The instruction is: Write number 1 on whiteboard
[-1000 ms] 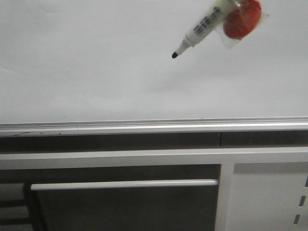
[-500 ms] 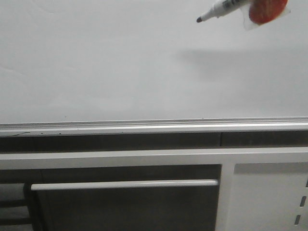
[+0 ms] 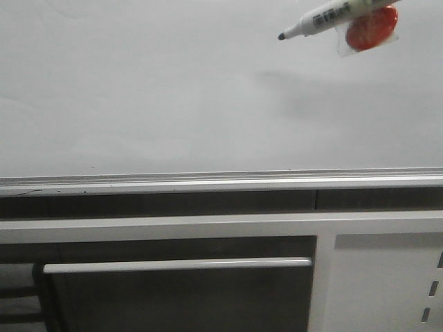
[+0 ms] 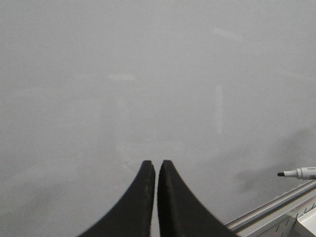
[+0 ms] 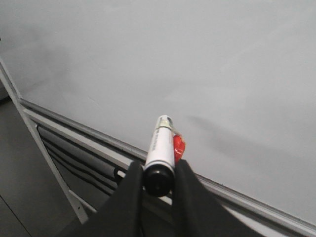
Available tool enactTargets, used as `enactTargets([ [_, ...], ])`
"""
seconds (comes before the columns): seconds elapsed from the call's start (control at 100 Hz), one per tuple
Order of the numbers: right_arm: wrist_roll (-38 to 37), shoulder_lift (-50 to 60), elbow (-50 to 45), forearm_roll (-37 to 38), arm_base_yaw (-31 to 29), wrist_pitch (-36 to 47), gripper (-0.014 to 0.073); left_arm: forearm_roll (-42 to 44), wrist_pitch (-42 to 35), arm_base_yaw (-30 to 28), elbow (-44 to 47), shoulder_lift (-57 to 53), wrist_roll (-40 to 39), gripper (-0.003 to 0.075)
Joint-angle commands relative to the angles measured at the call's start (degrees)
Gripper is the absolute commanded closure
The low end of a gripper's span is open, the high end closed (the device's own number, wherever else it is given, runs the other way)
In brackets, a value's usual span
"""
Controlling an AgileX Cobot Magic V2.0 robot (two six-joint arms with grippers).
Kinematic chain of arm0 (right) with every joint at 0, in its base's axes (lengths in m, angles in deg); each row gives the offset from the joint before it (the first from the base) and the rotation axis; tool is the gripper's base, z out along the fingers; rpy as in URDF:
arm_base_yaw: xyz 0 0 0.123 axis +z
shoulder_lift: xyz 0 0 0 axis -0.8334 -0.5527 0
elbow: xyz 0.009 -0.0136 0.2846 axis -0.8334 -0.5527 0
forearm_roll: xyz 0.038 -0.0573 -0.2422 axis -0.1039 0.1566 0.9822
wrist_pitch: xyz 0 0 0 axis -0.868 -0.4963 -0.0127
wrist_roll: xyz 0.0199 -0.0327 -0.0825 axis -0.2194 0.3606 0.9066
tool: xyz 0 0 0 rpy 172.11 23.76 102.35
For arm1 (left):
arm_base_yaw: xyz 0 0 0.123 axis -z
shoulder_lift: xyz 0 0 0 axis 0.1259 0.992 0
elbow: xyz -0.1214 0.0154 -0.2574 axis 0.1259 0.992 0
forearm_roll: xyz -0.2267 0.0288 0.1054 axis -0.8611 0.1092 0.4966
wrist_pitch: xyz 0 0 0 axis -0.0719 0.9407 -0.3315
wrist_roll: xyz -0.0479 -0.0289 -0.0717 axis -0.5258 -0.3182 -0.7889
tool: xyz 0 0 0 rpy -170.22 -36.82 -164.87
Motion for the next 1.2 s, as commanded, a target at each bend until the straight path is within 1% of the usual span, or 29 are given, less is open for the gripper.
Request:
enactTargets([
  [0.0, 0.0, -0.2, 0.8, -0.7, 1.7, 8.8, 0.0637, -0.7, -2.3, -0.1, -1.1, 0.1, -0.6, 0.0741],
  [0.18, 0.0, -0.3, 0.8, -0.6, 5.4, 10.0, 0.0637, -1.3, -3.0, -0.1, 0.4, 0.1, -0.6, 0.0741],
  [0.37, 0.0, -4.1, 0.8, 0.2, 5.5, 11.7, 0.0637, -1.3, -3.6, -0.1, 0.5, 0.1, -0.6, 0.0741],
  [0.58, 0.0, -8.1, 0.9, 1.1, 5.5, 16.1, 0.0637, -1.3, -3.6, -0.1, 0.5, 0.1, -0.6, 0.0741],
  [1.19, 0.0, -12.8, 0.9, 1.9, 5.5, 20.8, 0.0637, -1.3, -3.6, -0.1, 0.5, 0.1, -0.6, 0.0741],
])
